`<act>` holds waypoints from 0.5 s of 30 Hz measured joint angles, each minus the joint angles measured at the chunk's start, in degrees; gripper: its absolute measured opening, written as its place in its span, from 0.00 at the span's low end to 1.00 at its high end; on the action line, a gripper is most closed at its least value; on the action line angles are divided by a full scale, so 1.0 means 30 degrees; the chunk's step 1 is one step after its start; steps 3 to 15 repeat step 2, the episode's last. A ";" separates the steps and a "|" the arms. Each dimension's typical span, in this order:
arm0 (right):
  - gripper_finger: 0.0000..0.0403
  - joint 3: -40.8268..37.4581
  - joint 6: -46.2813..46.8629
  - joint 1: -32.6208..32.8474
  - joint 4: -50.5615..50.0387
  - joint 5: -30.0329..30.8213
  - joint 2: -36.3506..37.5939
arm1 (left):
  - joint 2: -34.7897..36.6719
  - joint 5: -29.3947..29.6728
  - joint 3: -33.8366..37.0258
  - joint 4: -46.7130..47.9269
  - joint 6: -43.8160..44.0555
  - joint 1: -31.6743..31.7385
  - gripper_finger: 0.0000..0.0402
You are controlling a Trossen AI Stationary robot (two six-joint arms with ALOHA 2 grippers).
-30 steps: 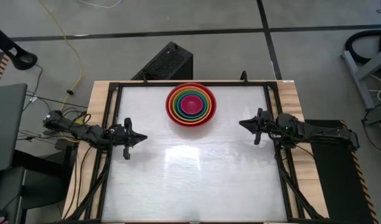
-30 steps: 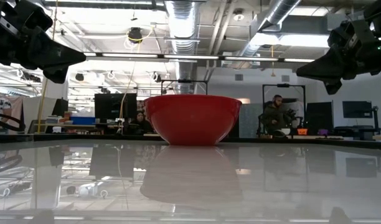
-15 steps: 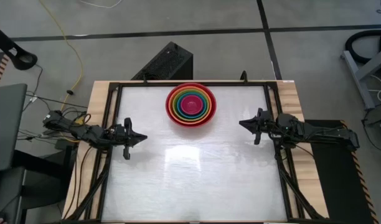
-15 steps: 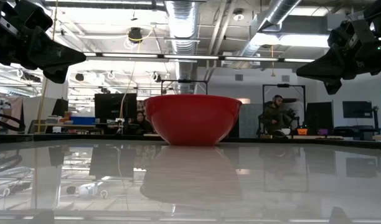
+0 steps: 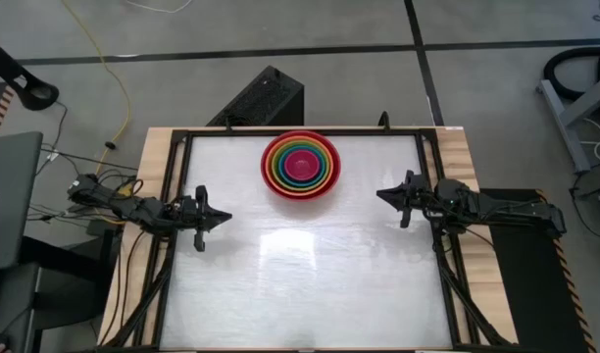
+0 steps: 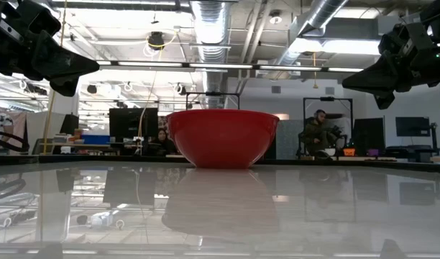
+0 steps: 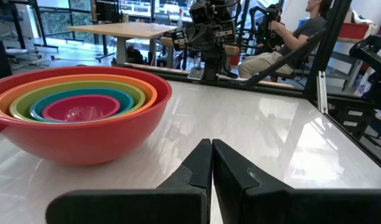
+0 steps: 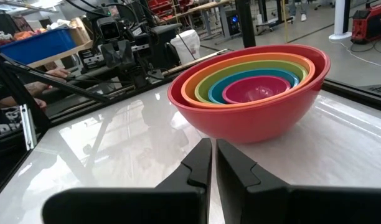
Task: Nest bowls inside each other
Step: Return to Home Position
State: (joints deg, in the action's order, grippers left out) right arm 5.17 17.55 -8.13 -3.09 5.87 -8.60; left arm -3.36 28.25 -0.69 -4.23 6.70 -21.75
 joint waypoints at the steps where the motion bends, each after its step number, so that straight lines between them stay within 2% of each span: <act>1: 0.11 0.0000 0.0000 -0.0003 0.0000 0.0000 -0.0003 | -0.0004 0.0000 0.0000 0.0000 -0.0004 -0.0004 0.00; 15: 0.11 0.0000 -0.0003 -0.0003 0.0000 0.0000 0.0000 | -0.0002 0.0000 0.0000 0.0000 -0.0004 -0.0004 0.00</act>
